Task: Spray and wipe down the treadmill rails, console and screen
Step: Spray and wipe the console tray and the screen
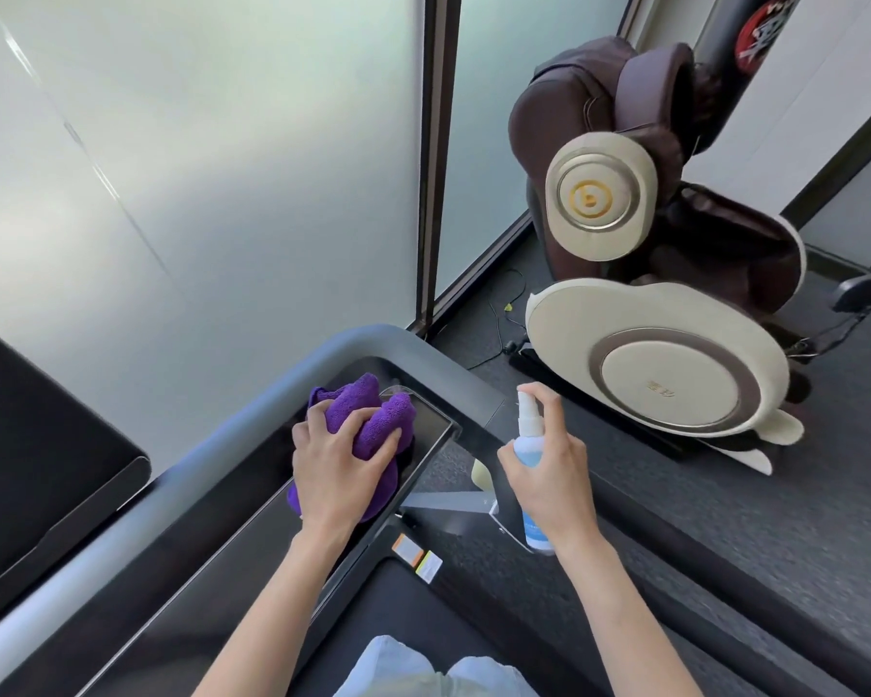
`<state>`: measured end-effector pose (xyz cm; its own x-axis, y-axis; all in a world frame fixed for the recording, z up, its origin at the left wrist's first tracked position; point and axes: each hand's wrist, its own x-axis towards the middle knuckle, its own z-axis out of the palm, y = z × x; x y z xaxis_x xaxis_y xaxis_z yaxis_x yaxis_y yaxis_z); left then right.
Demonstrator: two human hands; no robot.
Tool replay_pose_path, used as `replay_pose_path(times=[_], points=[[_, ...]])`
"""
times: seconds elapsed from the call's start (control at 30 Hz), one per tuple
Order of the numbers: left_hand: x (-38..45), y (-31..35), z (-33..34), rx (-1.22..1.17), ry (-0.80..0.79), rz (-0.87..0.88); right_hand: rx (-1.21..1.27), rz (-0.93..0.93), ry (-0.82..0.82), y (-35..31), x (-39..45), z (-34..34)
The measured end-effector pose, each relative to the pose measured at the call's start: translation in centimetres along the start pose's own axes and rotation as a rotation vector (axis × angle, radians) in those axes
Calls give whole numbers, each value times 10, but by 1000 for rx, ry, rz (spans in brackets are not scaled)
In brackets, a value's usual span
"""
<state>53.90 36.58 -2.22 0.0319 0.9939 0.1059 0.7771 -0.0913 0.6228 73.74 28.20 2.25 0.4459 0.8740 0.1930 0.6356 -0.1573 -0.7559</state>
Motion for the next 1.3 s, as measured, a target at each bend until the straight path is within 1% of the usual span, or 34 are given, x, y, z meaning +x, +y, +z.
replay_pose_path(times=[0.07, 0.2, 0.37, 0.53, 0.63, 0.73, 0.8, 0.93, 1.03, 1.17, 1.3], points=[[0, 0, 1, 14, 0, 2, 22, 17, -3, 3, -1, -4], [1, 0, 3, 67, 0, 1, 11, 47, 64, 17, -17, -21], [0, 3, 7, 110, 3, -1, -1, 162, 86, 39, -44, -38], [-1, 6, 10, 69, 37, -18, -10, 118, 42, 39, -45, -39], [0, 10, 14, -28, 85, -20, 1, 111, 15, 36, -38, -39], [20, 25, 25, -32, 117, 56, 4, 93, 6, 32, -32, -41], [40, 43, 38, 51, 93, 94, 12, 76, 21, 30, -31, -44], [76, 76, 61, 298, 0, 98, 29, 72, 31, 31, -30, -51], [84, 98, 68, 424, -56, 128, 23, 65, 24, 31, -25, -54], [54, 126, 75, 446, -103, 172, 34, 39, 44, 33, -17, -54], [-6, 144, 90, 356, -111, 291, 23, 17, 55, 35, -9, -51]])
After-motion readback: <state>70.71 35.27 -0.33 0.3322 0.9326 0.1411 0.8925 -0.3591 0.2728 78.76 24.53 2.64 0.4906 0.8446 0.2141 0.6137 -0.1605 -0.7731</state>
